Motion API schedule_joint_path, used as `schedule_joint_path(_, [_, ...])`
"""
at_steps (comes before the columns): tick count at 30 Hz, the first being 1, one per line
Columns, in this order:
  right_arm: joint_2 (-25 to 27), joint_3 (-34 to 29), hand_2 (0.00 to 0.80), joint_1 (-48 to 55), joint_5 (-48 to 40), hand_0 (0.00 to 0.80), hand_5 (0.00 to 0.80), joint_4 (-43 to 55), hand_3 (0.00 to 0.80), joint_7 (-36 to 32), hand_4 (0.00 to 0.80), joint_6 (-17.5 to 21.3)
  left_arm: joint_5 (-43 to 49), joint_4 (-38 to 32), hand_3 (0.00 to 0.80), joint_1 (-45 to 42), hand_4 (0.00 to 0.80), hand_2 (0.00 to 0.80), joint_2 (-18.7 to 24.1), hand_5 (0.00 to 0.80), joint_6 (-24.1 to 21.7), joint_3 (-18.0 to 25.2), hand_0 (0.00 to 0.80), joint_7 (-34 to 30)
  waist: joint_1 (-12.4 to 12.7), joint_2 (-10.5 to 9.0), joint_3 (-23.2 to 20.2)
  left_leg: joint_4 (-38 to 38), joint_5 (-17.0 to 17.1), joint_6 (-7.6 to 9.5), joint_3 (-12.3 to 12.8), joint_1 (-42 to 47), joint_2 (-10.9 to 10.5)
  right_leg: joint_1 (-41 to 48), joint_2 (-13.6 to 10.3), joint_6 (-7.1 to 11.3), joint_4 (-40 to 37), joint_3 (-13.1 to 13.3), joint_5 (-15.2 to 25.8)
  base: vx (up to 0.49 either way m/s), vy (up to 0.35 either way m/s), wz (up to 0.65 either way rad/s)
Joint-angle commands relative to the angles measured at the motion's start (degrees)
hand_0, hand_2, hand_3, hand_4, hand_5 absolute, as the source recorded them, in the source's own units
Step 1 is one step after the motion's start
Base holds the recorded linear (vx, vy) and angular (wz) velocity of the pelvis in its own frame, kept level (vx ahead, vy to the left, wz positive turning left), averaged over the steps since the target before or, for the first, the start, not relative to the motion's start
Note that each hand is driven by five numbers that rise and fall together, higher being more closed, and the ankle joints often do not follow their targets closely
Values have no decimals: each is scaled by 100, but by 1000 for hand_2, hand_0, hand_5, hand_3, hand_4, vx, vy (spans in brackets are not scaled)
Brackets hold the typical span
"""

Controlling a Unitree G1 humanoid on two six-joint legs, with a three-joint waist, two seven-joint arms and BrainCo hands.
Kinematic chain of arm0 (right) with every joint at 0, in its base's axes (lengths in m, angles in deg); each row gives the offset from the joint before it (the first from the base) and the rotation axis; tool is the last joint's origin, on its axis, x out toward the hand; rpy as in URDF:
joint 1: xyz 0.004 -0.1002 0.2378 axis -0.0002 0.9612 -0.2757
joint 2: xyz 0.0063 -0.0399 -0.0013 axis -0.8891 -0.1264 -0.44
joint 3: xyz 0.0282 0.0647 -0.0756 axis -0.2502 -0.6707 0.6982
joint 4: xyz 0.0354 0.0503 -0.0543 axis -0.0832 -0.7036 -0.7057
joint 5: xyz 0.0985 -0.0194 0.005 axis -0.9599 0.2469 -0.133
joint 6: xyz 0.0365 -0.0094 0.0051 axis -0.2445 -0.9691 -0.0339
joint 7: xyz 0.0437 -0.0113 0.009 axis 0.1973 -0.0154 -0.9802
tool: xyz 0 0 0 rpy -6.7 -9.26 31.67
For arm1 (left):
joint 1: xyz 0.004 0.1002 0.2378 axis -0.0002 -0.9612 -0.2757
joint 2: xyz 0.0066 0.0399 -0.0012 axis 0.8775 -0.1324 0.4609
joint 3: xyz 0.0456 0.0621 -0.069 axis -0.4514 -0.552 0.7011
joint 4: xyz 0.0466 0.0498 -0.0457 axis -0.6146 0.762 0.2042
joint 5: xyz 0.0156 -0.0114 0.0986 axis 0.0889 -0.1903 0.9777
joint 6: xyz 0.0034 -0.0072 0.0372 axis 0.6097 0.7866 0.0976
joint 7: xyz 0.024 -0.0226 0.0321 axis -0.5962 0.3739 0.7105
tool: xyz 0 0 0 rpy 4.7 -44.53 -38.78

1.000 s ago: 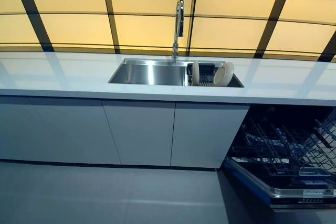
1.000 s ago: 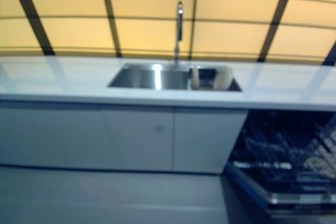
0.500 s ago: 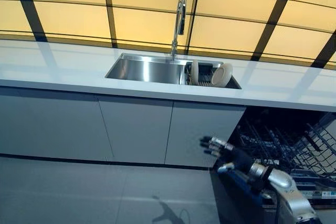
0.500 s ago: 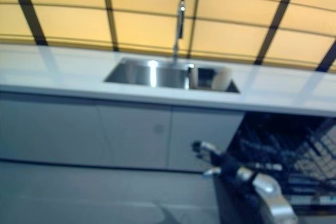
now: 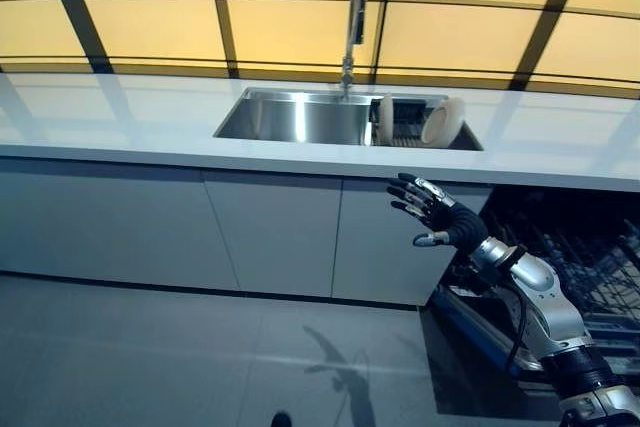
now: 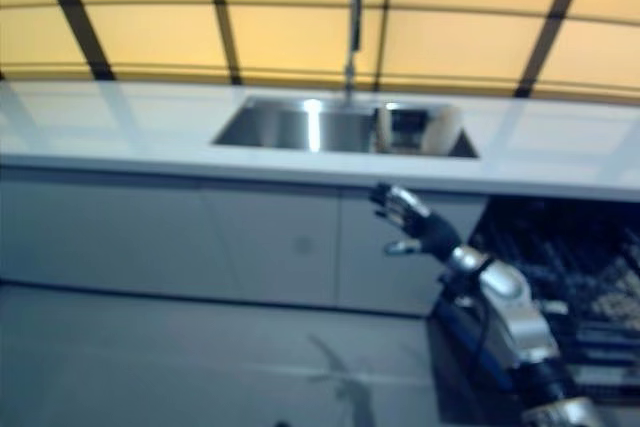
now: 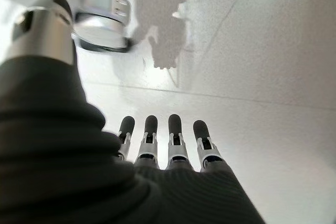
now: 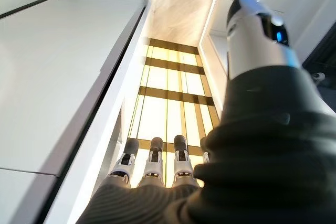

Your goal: Take plates into dishwasher

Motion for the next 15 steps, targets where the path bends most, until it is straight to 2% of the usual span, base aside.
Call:
schedule_joint_path(1, [261, 39, 0, -305, -568, 0, 0, 69, 0, -128, 0, 419, -360, 132, 0, -61, 0, 0, 234, 0, -62, -63, 0, 25, 34, -146, -469, 66, 1564, 335, 298, -573, -96, 825, 229, 35, 820, -106, -896, 245, 179, -101])
schedule_joint_path(2, [261, 41, 0, -291, -611, 0, 0, 55, 0, -129, 0, 414, -382, 149, 0, -42, 0, 0, 248, 0, -59, -27, 0, 13, 22, -152, -503, 182, 1457, 368, 359, -581, -73, 828, 170, 66, 892, -139, -959, 281, 169, -103])
schedule_joint_path(3, [195, 12, 0, -188, -620, 0, 0, 31, 0, -224, 0, 428, -423, 189, 0, 40, 0, 0, 292, 0, -32, 32, 0, 47, 11, -198, -582, 480, 1208, 423, 524, -654, -27, 860, 26, 150, 1005, -304, -1080, 261, 127, -78])
schedule_joint_path(4, [176, -3, 0, -144, -624, 0, 0, 24, 0, -254, 0, 422, -418, 202, 0, 80, 0, 0, 312, 0, -27, 49, 0, 60, 10, -219, -616, 581, 1117, 444, 596, -678, -11, 880, -26, 175, 1029, -380, -1112, 207, 71, -65])
schedule_joint_path(7, [108, -97, 0, 21, -603, 0, 0, 9, 0, -296, 0, 428, -342, 162, 0, 244, 0, 0, 383, 0, 71, 70, 0, 118, 26, -357, -756, 837, 655, 574, 914, -723, -5, 893, -266, 347, 1081, -719, -1045, 146, 22, -38])
schedule_joint_path(9, [44, -188, 0, 153, -576, 0, 0, 19, 0, -322, 0, 425, -269, 120, 0, 306, 0, 0, 421, 0, 104, 22, 0, 171, 57, -417, -854, 912, 585, 576, 918, -781, -36, 891, -382, 434, 1056, -886, -983, 202, 46, -17])
schedule_joint_path(15, [54, -197, 0, 100, -597, 0, 0, -2, 0, -300, 0, 373, -96, 99, 0, 279, 0, 0, 475, 0, 144, 9, 0, 143, 76, -456, -999, 804, 535, 591, 903, -765, -87, 902, -522, 540, 898, -945, -874, 94, 54, 4])
